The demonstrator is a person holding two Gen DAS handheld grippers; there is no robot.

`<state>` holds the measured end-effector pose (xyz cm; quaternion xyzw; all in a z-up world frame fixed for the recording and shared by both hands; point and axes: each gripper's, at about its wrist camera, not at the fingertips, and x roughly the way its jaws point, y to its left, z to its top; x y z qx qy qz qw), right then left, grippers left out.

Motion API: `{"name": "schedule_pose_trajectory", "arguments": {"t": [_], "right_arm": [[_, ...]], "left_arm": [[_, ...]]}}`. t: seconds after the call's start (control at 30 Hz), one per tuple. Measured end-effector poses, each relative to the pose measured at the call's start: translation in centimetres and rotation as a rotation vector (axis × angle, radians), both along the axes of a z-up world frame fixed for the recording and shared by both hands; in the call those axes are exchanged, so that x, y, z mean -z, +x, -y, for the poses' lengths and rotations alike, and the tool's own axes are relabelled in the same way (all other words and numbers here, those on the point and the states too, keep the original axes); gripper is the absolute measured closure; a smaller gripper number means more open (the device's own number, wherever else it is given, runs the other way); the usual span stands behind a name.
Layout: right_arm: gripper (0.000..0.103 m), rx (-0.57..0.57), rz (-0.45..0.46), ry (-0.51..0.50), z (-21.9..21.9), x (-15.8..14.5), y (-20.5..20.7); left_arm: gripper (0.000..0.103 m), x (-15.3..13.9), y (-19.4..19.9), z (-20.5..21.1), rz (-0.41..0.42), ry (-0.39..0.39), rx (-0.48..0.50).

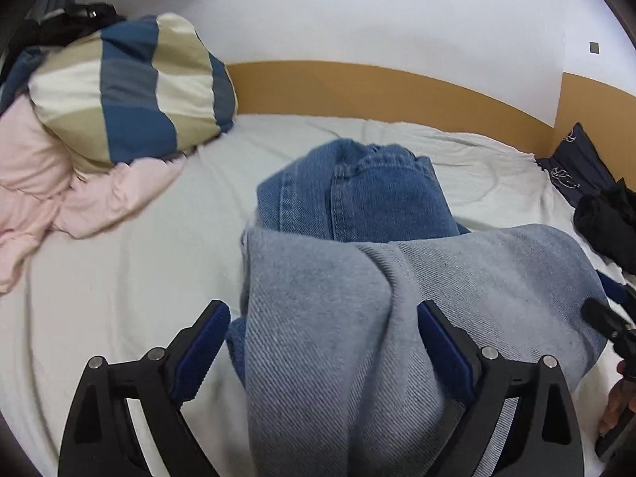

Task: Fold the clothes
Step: 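Fold the held end over the pants and open the right gripper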

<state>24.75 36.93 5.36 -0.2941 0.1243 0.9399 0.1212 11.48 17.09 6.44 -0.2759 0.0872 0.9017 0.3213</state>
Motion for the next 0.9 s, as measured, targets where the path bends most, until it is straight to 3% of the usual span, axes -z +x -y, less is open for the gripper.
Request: {"name": "schedule_pose_trajectory", "arguments": {"t": [0.1,0.2,0.23,0.37,0.57,0.83,0.9], "right_arm": [[0.005,0.047,-0.156,0.097,1.5,-2.0,3.0],[0.0,-0.019,-0.285,0.083,2.8,-4.0,5.1],[0.0,-0.047,-0.285,0.075,3.4,-4.2,5.0],[0.0,-0.09,-0.078,0.14,5.8,-1.9,1.3],[0.0,-0.042,0.095,0.129,5.6,0.8,-0.3],[0.0,-0.042,0.131,0.128,5.4,1.4,-0.7],[0.0,-0.044,0.134,0.127,5.4,1.5,-0.7]], "left_arm": [[0.002,-1.9,2.6,1.1,-0.089,0.015,-0.02],[0.0,-1.7,4.6,0.8,-0.085,-0.007,0.005],[0.0,-0.9,4.9,0.4,-0.074,-0.029,0.01],[0.0,2.7,5.0,-0.7,-0.046,-0.101,-0.073],[0.0,4.3,2.8,-0.2,0.129,-0.028,-0.074],[0.0,6.3,0.2,1.0,0.34,0.093,-0.016],[0.0,6.2,0.2,1.8,0.358,0.128,0.001]]}}
